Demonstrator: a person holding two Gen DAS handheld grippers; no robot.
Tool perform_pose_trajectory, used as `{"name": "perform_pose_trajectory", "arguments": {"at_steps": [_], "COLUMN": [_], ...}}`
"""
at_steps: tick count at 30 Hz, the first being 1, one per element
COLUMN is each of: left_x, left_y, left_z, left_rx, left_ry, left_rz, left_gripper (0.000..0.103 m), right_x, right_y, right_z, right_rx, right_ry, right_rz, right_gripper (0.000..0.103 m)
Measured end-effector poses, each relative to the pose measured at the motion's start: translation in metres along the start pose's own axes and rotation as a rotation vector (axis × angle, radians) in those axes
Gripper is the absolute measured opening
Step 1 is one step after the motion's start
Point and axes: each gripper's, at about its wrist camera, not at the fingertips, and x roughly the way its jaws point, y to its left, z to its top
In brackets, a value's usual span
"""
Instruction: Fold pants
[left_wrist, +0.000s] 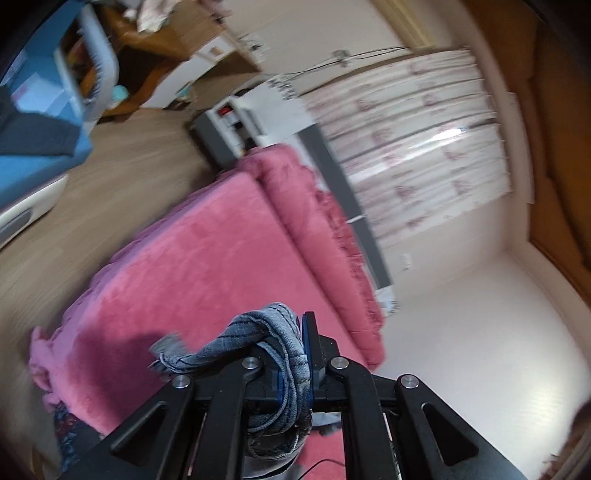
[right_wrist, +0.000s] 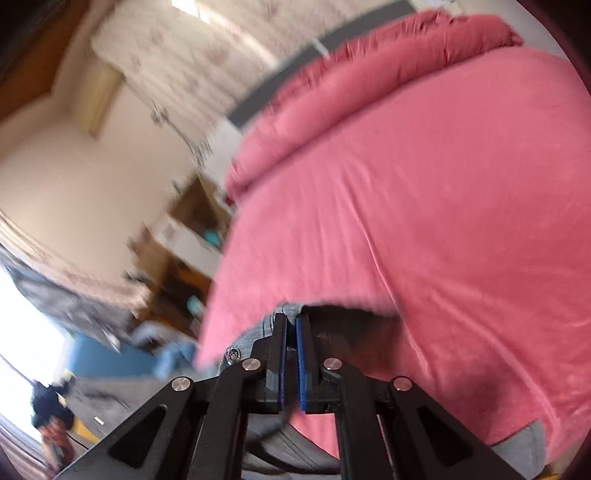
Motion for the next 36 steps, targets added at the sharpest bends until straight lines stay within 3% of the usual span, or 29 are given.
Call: {"name": "perform_pose_trajectory", "arguments": {"at_steps": [3,5,8,10,14,17,19,21,24,26,27,28,29,30,33,36], "left_x": [-0.016,-0.019,0.001,0.028,0.115,0.201,0.242,0.285,0.346,0.377,0.395,0.4,0.401,0.404,0.398,0.375], "left_y": [-0.024,-0.036,-0.049,-0.047,-0.023,0.017,0.043,0.064,0.093,0.108,0.118,0.124,0.128,0.132,0.133,0.126], "left_z": [0.003,0.008,0.022,0.031,0.049,0.061,0.064,0.067,0.068,0.067,0.067,0.066,0.066,0.067,0.069,0.068], "left_rx": [0.03,0.043,0.052,0.029,0.003,-0.055,-0.12,-0.11,-0.125,-0.135,-0.126,-0.143,-0.154,-0.15,-0.063,0.035], "left_ry": [-0.018,-0.026,-0.012,0.009,0.057,0.11,0.115,0.137,0.188,0.219,0.273,0.28,0.279,0.299,0.335,0.34], "left_rz": [-0.047,-0.033,0.045,0.108,0.216,0.317,0.346,0.426,0.471,0.506,0.502,0.508,0.499,0.477,0.489,0.524], "left_gripper": [0.007,0.007,0.007,0.008,0.008,0.008,0.008,0.008,0.009,0.021,0.043,0.05,0.052,0.053,0.053,0.062], "right_x": [-0.042,-0.067,-0.09,-0.082,-0.042,0.001,0.03,0.062,0.108,0.134,0.145,0.158,0.168,0.172,0.182,0.17], "right_y": [0.01,0.018,0.018,0.013,-0.018,-0.038,-0.051,-0.07,-0.09,-0.102,-0.109,-0.116,-0.119,-0.122,-0.127,-0.126], "right_z": [0.024,0.035,0.054,0.063,0.088,0.11,0.122,0.135,0.154,0.162,0.166,0.166,0.169,0.167,0.162,0.148], "right_rx": [0.021,0.022,0.022,0.043,0.093,0.122,0.13,0.144,0.148,0.142,0.155,0.173,0.163,0.152,0.117,0.102], "right_ry": [-0.124,-0.203,-0.279,-0.289,-0.25,-0.196,-0.166,-0.13,-0.087,-0.07,-0.06,-0.04,-0.031,-0.029,0.026,0.054], "right_rz": [0.05,0.054,-0.01,-0.054,-0.189,-0.288,-0.348,-0.395,-0.476,-0.54,-0.528,-0.515,-0.577,-0.605,-0.614,-0.585], "right_gripper": [0.004,0.004,0.004,0.004,0.004,0.004,0.004,0.004,0.003,0.003,0.004,0.004,0.006,0.015,0.028,0.029]}}
